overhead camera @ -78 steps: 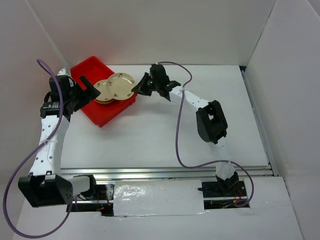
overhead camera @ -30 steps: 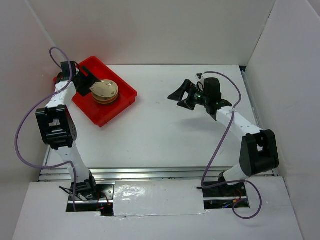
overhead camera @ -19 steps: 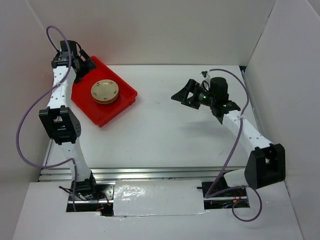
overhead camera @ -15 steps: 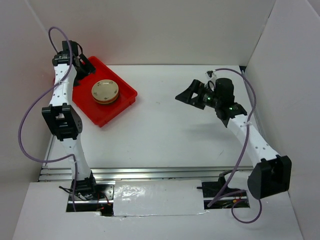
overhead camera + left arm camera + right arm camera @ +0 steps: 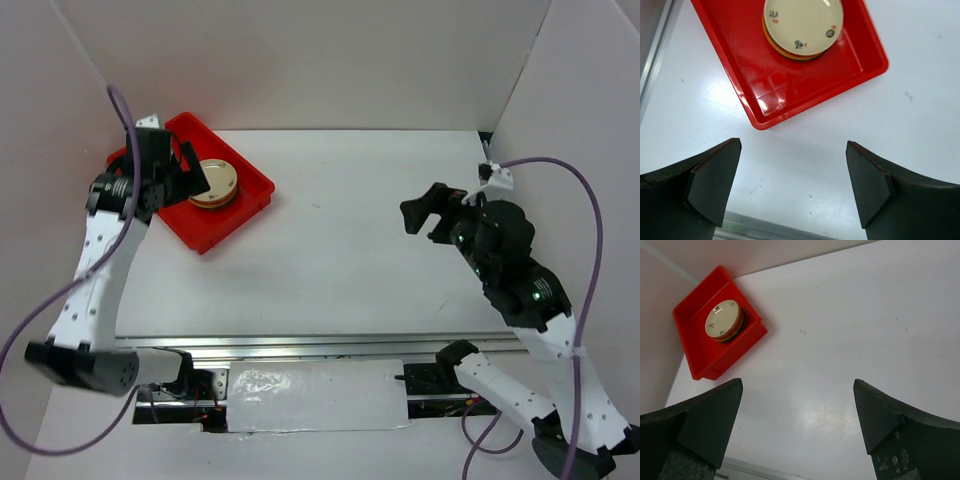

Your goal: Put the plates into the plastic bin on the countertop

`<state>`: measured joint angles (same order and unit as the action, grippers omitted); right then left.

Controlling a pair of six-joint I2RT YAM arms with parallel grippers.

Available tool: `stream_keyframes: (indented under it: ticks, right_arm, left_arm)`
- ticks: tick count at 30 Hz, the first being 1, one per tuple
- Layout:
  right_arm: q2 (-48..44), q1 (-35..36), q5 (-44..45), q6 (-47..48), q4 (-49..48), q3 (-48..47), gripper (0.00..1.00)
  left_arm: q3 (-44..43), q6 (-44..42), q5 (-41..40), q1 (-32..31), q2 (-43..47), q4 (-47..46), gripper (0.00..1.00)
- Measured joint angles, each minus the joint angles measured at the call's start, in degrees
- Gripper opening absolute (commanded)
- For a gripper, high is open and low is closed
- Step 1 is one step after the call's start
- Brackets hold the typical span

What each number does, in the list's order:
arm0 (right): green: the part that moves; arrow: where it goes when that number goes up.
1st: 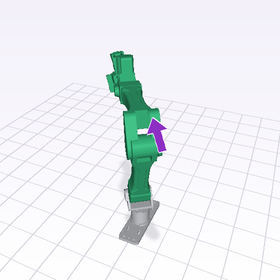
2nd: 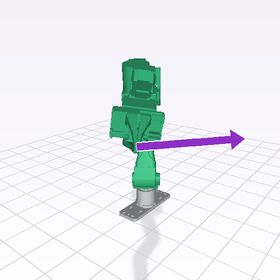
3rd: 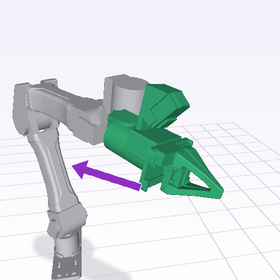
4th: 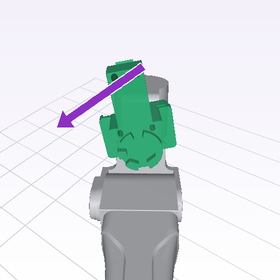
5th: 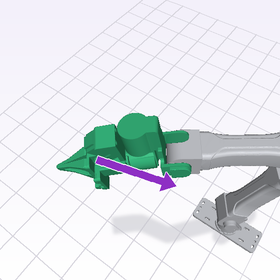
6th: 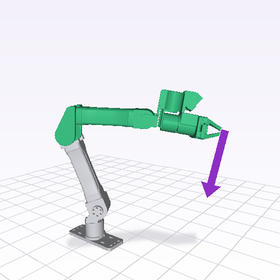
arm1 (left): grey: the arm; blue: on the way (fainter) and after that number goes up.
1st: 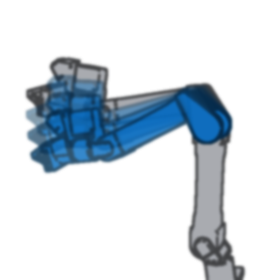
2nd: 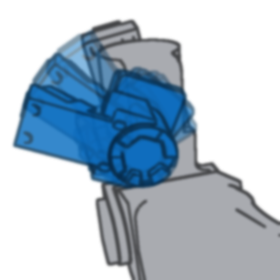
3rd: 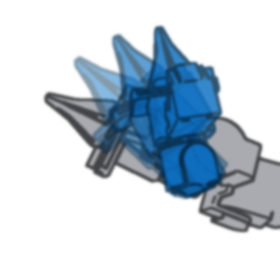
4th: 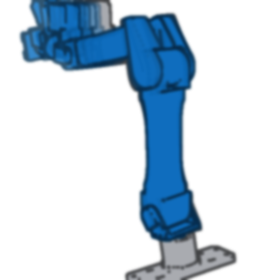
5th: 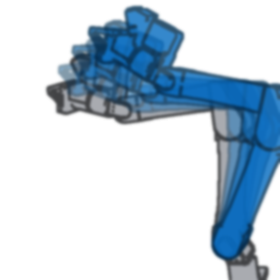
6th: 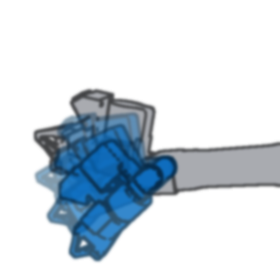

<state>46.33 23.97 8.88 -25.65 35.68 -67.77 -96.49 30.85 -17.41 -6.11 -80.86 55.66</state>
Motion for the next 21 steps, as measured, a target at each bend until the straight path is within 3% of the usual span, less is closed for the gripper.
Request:
stream_keyframes:
  ticks: [5, 10, 21]
  right_arm:
    - [-5.86, 6.78, 8.52, 0.66, 5.7, -0.28, 1.0]
    - [-8.35, 14.1, 18.23, 0.31, 11.65, -0.28, 1.0]
    - [-12.9, 21.05, 28.3, -1.36, 17.25, -0.28, 1.0]
  left_arm:
    - [15.47, -0.96, -0.7, -4.0, 16.96, -2.49, 0.99]
    - [25.99, -0.92, -1.6, -6.47, 25.79, -2.08, 0.99]
    - [28.59, -0.83, -5.57, -6.8, 46.62, -0.81, 0.99]
